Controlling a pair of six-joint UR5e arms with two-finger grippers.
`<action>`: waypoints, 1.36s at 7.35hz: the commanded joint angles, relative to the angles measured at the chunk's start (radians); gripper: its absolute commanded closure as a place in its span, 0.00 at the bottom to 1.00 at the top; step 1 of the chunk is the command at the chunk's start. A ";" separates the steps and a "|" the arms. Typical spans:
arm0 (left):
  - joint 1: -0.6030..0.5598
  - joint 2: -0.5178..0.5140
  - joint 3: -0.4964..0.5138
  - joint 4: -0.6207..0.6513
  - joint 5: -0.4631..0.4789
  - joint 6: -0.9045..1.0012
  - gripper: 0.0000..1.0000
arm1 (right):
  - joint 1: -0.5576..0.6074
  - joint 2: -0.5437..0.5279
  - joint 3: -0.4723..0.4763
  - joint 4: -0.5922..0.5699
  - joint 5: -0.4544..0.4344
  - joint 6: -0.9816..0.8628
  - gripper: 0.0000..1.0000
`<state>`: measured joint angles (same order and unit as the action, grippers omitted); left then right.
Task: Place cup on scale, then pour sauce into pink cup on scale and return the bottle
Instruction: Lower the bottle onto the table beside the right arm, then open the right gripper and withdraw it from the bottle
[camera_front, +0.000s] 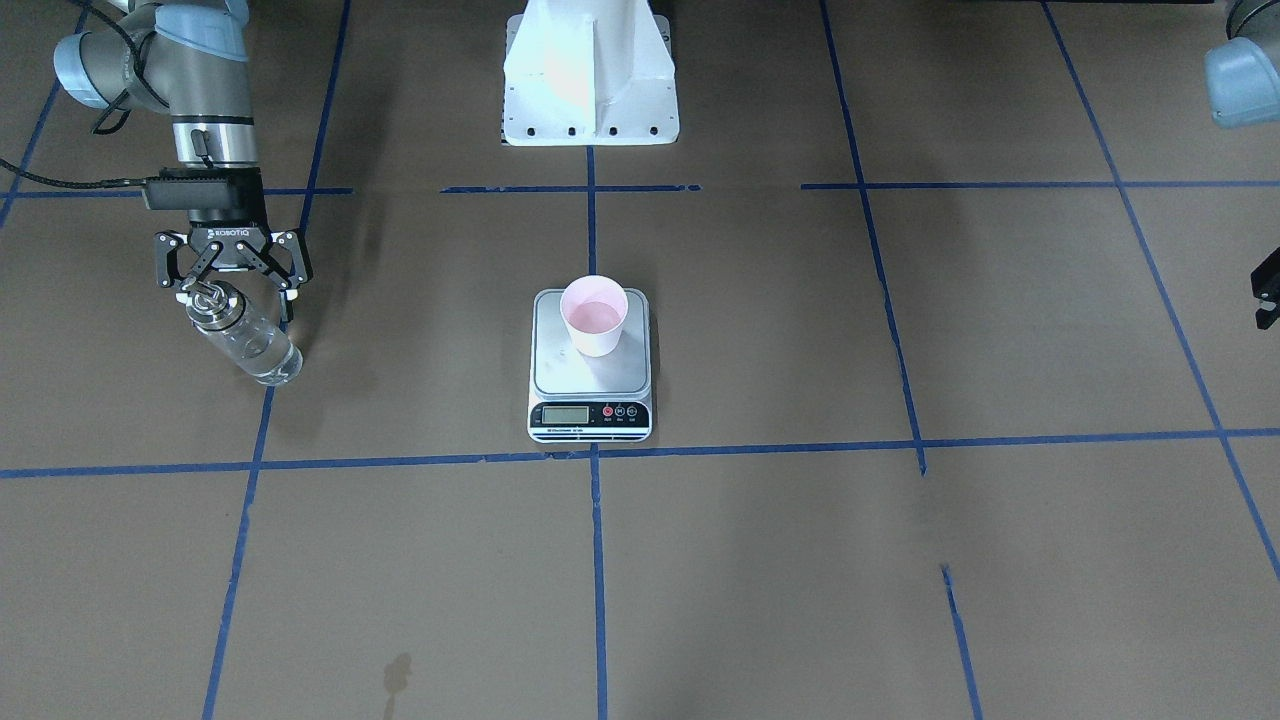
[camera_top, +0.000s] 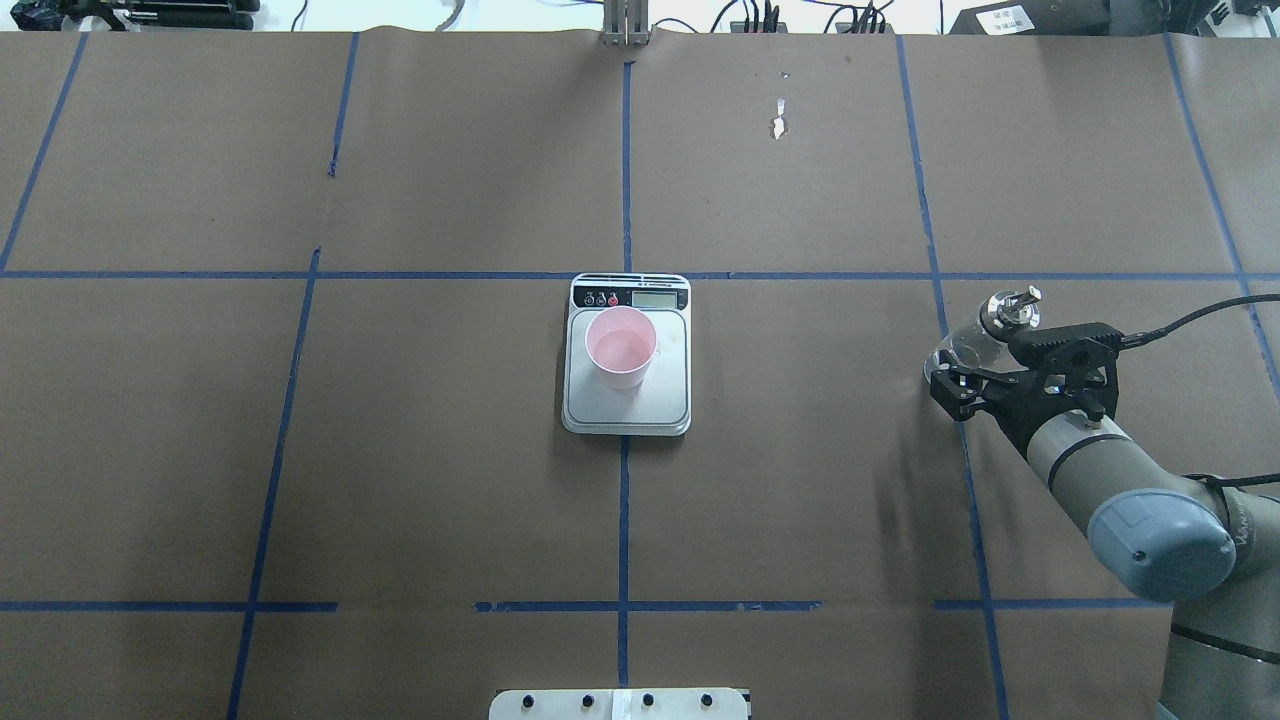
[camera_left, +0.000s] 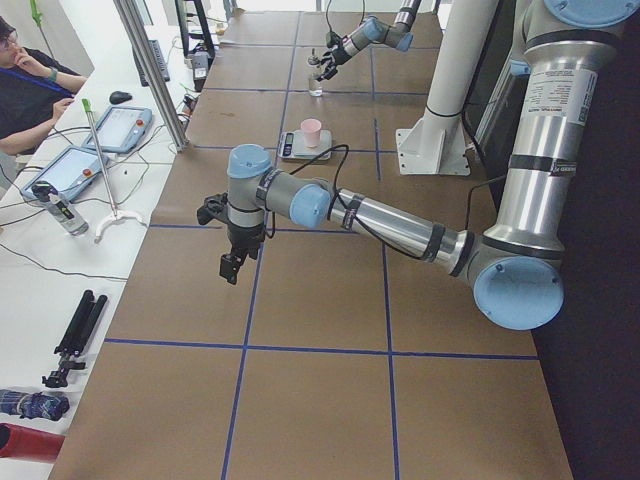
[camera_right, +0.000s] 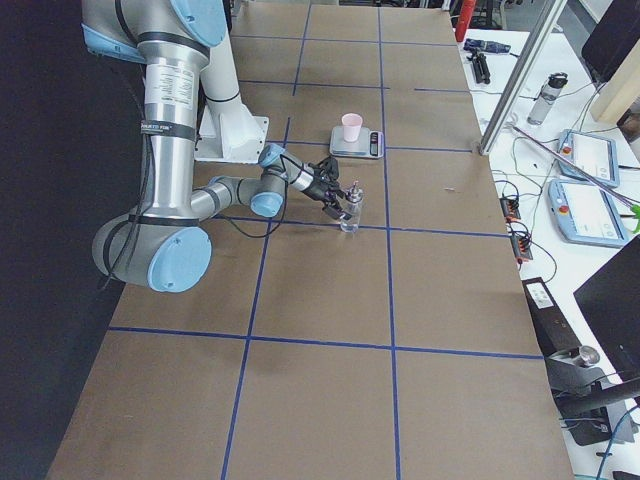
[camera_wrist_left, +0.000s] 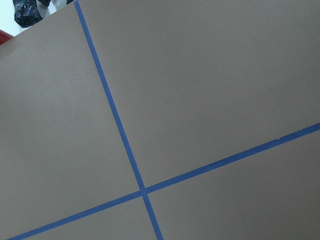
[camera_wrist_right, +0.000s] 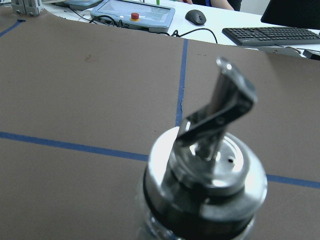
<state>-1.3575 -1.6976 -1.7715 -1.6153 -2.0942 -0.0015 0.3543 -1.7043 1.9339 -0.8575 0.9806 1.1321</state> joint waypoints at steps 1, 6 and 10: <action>0.000 0.001 0.000 0.000 -0.001 0.000 0.00 | -0.038 -0.093 0.101 -0.001 -0.008 0.002 0.00; -0.002 0.003 -0.014 0.002 0.000 0.000 0.00 | -0.063 -0.273 0.400 -0.132 0.053 0.000 0.00; -0.002 0.004 -0.013 0.002 -0.001 0.000 0.00 | 0.237 -0.138 0.439 -0.333 0.382 -0.209 0.00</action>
<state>-1.3591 -1.6938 -1.7843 -1.6137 -2.0952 -0.0016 0.5038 -1.8628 2.3884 -1.1754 1.2757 1.0109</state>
